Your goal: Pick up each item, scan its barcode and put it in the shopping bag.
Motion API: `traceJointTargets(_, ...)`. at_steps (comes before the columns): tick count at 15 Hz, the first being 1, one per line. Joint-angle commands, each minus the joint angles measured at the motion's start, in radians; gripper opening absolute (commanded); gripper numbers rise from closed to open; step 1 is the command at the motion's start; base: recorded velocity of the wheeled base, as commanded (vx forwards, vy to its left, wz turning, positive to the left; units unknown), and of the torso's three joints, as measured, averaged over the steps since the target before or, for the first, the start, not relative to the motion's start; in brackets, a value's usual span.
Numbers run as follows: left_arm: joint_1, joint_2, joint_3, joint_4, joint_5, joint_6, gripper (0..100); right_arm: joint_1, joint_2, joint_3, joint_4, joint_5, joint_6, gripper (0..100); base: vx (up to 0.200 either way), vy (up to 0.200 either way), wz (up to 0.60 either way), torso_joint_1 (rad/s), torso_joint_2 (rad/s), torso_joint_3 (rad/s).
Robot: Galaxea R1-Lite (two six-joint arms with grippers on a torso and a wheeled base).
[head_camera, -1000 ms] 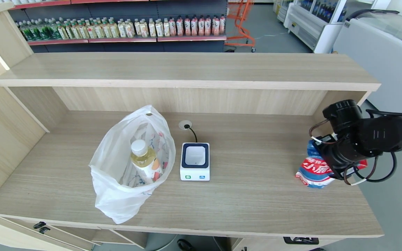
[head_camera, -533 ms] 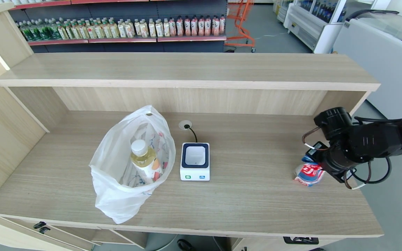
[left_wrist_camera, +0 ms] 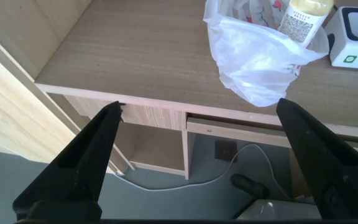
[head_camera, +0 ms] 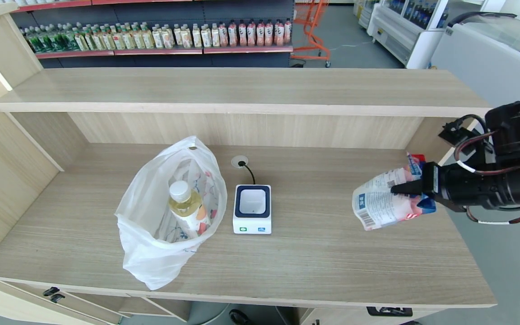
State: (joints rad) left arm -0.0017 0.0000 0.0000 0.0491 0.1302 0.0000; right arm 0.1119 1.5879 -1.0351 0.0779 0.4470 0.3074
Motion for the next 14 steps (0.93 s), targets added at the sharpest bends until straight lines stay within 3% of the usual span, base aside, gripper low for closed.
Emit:
traceJointTargets(1,0.000,0.002,0.000,0.000,0.000,0.000,100,-0.090,-0.203,0.073,-0.001,0.338,-0.255,0,0.000,0.000,0.00,0.000,0.00,0.000)
traceJointTargets(3,0.000,0.000,0.000,0.000,0.000,0.000,100,-0.034,-0.230,0.070,-0.001,0.544,-0.297,0,0.000,0.000,0.00,0.000,0.00,0.000)
traceJointTargets(6,0.000,0.002,0.000,0.000,0.000,0.000,100,0.055,-0.286,0.070,-0.009,0.671,-0.122,0,0.000,0.000,0.00,0.000,0.00,0.000)
traceJointTargets(14,0.000,0.002,0.000,0.000,0.000,0.000,100,0.152,-0.312,0.076,-0.009,0.677,-0.014,0,0.000,0.000,0.00,0.000,0.00,0.000)
